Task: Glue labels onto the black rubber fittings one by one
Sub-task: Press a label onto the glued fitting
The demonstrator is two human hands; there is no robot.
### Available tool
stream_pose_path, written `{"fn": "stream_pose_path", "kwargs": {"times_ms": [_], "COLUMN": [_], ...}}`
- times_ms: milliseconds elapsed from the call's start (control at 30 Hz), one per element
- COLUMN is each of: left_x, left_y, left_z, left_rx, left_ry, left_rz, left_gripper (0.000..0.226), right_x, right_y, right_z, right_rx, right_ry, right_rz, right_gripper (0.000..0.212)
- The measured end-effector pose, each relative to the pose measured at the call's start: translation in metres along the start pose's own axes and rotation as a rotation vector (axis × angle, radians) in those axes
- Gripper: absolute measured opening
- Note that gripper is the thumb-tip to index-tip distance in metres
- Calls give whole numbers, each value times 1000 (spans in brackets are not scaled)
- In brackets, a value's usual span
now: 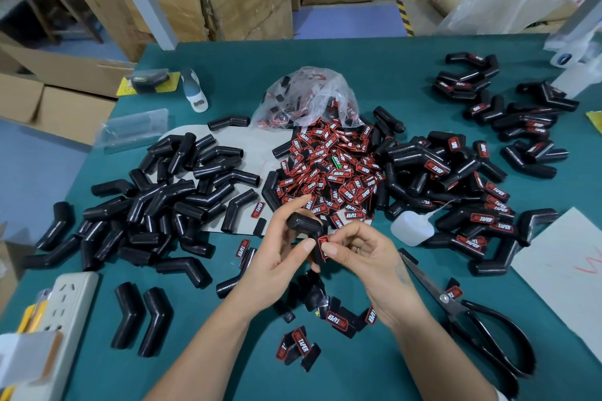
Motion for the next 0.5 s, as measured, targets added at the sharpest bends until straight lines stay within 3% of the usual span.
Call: {"fn": "stream_pose_path", "kwargs": {"times_ms": [333,500], "left_x": [-1,-1], "left_y": [-1,-1], "left_z": [0,-1], "left_rx": [-2,-3], "left_ry": [-8,-8], "left_rz": [9,0], "left_gripper": [56,56], "right_x": [-1,0], "right_y": [0,1], "right_z": [0,0], "right_rx": [-8,-26], "right_ry": [-12,-12], "right_rz": [-16,-51], "right_gripper": [41,28]}}
Point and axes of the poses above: each hand's wrist, its own z-axis towards the middle knuckle, its own x-axis out of the palm, y = z × x, the point moved 5 cm from there along z, towards the middle knuckle, and after that the axes turned 15 degrees about -x, right-handed, at the moved point
